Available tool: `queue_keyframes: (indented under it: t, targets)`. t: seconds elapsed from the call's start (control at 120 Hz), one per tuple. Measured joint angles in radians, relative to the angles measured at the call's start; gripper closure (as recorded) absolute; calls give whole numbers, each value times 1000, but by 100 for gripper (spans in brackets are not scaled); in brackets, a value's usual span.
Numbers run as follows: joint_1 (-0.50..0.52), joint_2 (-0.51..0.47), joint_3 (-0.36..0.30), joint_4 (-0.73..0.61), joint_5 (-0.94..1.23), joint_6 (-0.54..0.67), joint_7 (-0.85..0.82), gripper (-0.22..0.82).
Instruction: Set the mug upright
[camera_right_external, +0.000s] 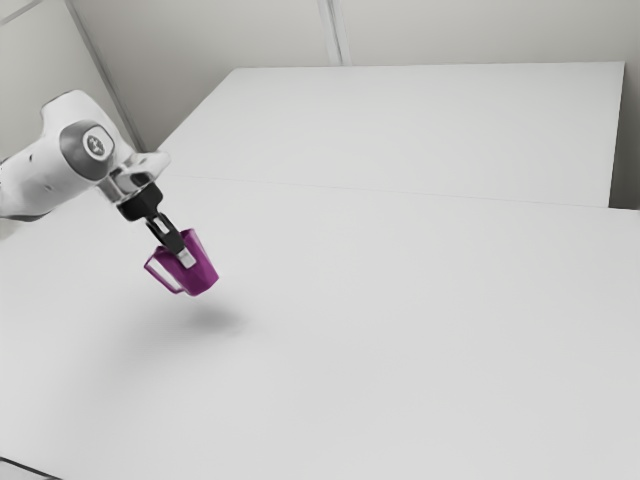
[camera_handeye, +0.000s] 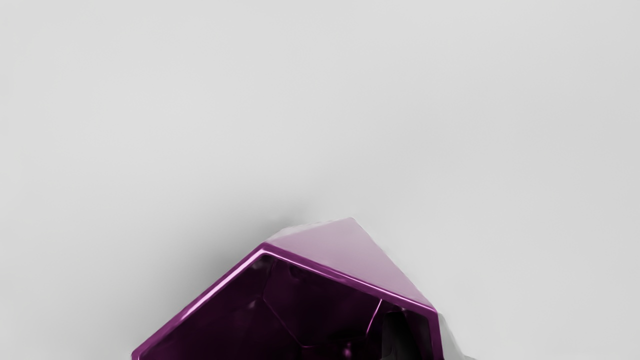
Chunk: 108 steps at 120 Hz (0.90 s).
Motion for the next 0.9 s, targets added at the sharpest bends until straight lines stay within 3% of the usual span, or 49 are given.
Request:
queue_keyframes:
  t: [0.2, 0.558, 0.6, 0.767, 0.9]
  targets:
    - [-22, 1, -44, -55, 226, 117, -160, 78]
    - [-132, 45, -50, -178, 289, 312, -362, 75]
    - [-143, 50, -51, -179, 288, 323, -378, 71]
    - [-146, 50, -52, -179, 286, 350, -432, 35]
    - [-128, 20, -54, -176, 286, 350, -465, 19]
